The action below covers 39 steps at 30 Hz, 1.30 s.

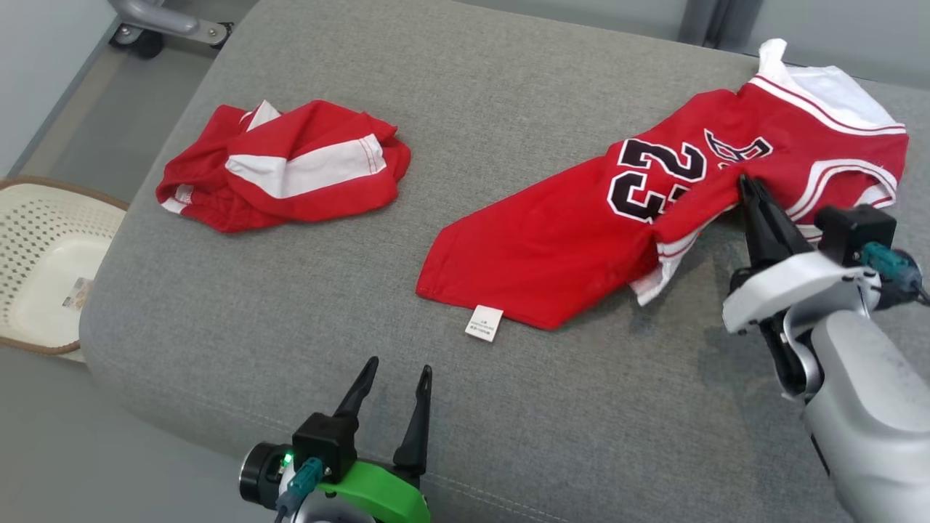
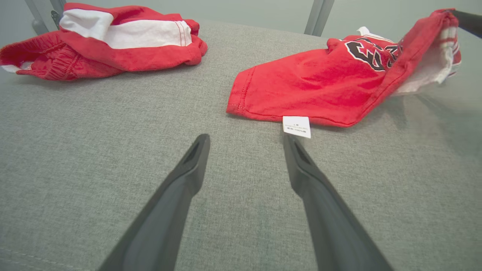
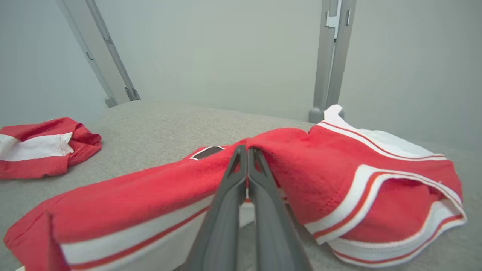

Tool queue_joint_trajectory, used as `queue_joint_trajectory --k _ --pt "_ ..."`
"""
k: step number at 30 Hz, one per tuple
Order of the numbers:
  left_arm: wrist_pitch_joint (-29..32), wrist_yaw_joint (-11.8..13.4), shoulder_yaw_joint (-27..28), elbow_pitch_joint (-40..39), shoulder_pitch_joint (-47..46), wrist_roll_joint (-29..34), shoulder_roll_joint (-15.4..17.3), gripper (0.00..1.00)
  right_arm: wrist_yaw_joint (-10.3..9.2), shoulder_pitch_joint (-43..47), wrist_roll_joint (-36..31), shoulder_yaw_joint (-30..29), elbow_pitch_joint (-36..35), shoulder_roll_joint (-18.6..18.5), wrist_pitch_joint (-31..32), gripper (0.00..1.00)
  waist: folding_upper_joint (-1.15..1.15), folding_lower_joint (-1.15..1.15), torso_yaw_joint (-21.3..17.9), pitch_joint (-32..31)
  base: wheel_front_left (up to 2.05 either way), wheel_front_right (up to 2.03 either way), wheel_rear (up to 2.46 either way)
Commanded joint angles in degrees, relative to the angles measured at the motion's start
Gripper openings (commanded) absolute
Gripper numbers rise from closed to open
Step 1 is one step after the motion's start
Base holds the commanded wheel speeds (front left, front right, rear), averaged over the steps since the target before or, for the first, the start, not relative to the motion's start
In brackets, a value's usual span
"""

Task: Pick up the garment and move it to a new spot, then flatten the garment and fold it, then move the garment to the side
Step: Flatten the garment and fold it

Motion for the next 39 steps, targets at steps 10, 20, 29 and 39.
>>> queue_joint_trajectory --k 10,20,29,39 --pt "0.04 1.01 -5.97 -2.35 -3.45 -2.18 0.17 1.00 -0.06 -17.41 -5.28 4.02 14.81 -2.05 3.99 1.00 0.00 0.00 9.26 3.23 0.00 0.00 0.00" --pt "0.04 1.85 -6.16 -3.05 -2.47 -2.39 0.15 1.00 -0.07 -16.54 -4.36 6.71 18.01 0.56 -0.13 1.00 0.00 0.00 6.16 2.11 0.00 0.00 0.00" --pt "0.05 0.88 -5.75 -2.62 -3.96 -1.45 0.18 1.00 -0.07 0.02 -1.83 9.03 4.92 0.30 -0.16 1.00 0.00 0.00 0.06 1.49 0.00 0.00 0.00" --pt "0.05 0.81 -6.46 -1.71 -3.78 -1.75 0.18 1.00 -0.07 1.99 -4.01 11.65 4.36 0.34 -0.18 1.00 0.00 0.00 1.66 2.00 0.00 0.00 0.00"
